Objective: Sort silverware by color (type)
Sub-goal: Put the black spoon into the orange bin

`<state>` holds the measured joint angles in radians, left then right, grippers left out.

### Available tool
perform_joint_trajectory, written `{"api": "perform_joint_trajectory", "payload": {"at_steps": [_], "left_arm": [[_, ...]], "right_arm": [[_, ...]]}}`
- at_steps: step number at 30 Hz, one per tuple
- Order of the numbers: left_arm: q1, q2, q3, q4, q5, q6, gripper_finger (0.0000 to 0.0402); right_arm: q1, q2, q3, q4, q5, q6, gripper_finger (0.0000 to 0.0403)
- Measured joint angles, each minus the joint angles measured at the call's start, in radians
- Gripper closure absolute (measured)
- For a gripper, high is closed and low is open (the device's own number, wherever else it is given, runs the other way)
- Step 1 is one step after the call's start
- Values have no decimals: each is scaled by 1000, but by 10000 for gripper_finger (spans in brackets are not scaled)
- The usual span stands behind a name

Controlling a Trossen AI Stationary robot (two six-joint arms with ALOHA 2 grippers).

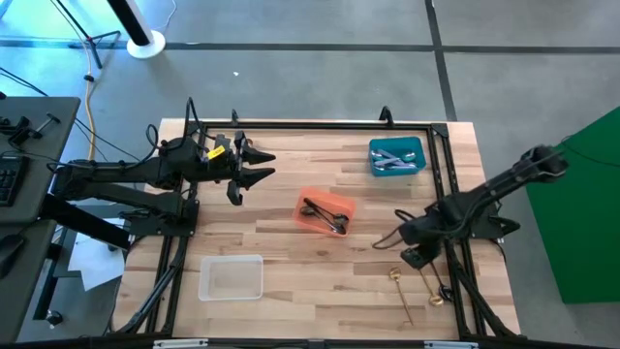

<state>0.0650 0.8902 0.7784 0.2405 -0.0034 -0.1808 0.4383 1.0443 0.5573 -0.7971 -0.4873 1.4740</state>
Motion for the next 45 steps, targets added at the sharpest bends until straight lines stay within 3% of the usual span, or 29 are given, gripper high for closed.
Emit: {"api": "perform_joint_trajectory", "payload": {"at_steps": [14, 23, 45], "left_arm": [[0, 0, 0, 0, 0, 0, 241], [0, 0, 0, 0, 0, 1, 241], [0, 0, 0, 0, 0, 1, 241]], "right_arm": [[114, 3, -143, 11, -43, 144, 254], [119, 3, -155, 38, -13, 204, 254], [118, 164, -155, 80, 14, 159, 254]]}}
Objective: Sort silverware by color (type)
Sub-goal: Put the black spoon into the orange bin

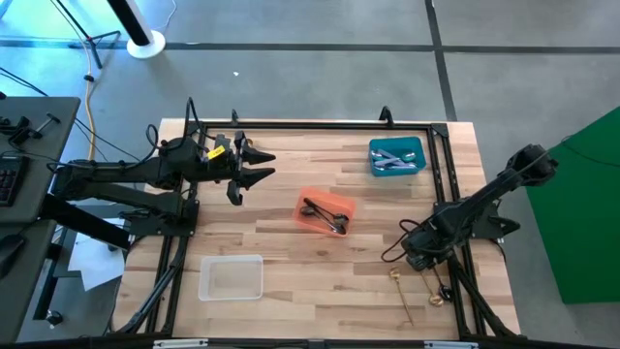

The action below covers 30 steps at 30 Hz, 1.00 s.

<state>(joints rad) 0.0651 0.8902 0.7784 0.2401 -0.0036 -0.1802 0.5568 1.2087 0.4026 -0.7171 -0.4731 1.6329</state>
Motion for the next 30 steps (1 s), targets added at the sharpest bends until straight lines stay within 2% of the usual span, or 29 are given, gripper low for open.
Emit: {"api": "perform_joint_trajectory", "payload": {"at_steps": [30], "left_arm": [[0, 0, 0, -4, 0, -1, 241]], "right_arm": [[0, 11, 1, 7, 1, 16, 254]]}}
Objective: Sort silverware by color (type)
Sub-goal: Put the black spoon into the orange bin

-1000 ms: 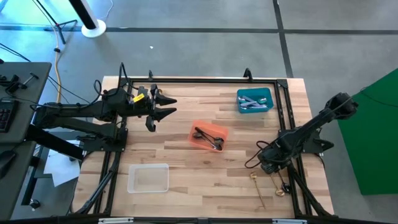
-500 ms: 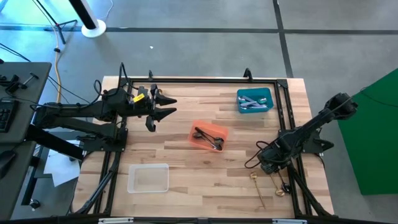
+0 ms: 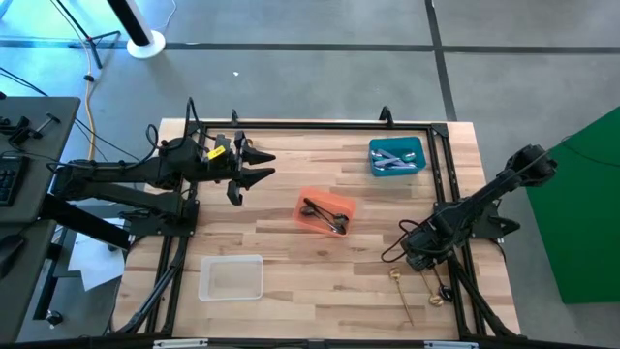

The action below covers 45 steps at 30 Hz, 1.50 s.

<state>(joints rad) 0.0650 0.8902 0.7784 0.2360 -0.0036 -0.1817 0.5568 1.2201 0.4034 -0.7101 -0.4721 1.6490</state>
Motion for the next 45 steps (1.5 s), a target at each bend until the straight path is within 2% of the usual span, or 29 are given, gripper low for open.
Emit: {"api": "perform_joint_trajectory", "payload": {"at_steps": [17, 23, 32, 45], "left_arm": [[0, 0, 0, 0, 0, 0, 241], [0, 0, 0, 0, 0, 0, 241], [0, 0, 0, 0, 0, 1, 241], [0, 0, 0, 0, 0, 1, 241]], "right_arm": [[0, 0, -1, 0, 0, 0, 257], [0, 0, -1, 3, 2, 0, 297], [0, 0, -1, 6, 0, 19, 392], [0, 0, 0, 17, -2, 28, 400]]}}
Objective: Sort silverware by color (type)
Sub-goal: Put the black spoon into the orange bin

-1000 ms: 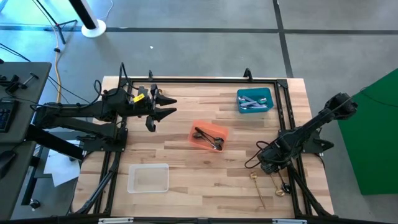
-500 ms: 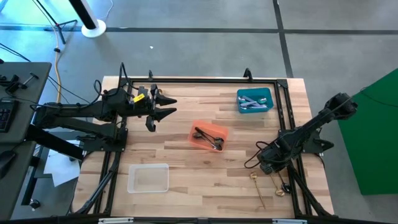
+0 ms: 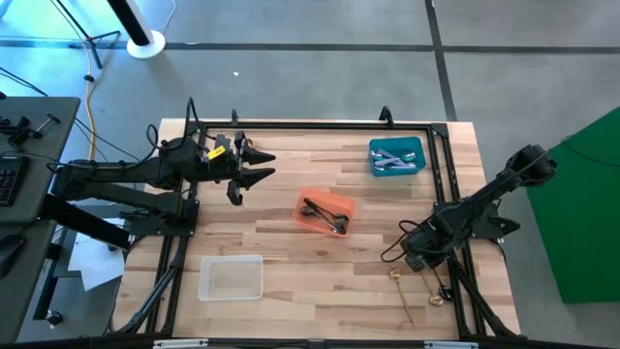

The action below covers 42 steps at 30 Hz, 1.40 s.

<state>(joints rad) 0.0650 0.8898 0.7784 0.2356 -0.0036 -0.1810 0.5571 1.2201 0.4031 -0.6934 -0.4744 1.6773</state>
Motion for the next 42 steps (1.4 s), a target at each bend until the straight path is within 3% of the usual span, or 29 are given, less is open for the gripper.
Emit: {"api": "perform_joint_trajectory", "payload": {"at_steps": [17, 42], "left_arm": [[0, 0, 0, 0, 0, 0, 241], [0, 0, 0, 1, 0, 1, 241]], "right_arm": [[0, -9, 14, 1, 2, -39, 402], [0, -208, 15, -74, 48, 4, 402]]}}
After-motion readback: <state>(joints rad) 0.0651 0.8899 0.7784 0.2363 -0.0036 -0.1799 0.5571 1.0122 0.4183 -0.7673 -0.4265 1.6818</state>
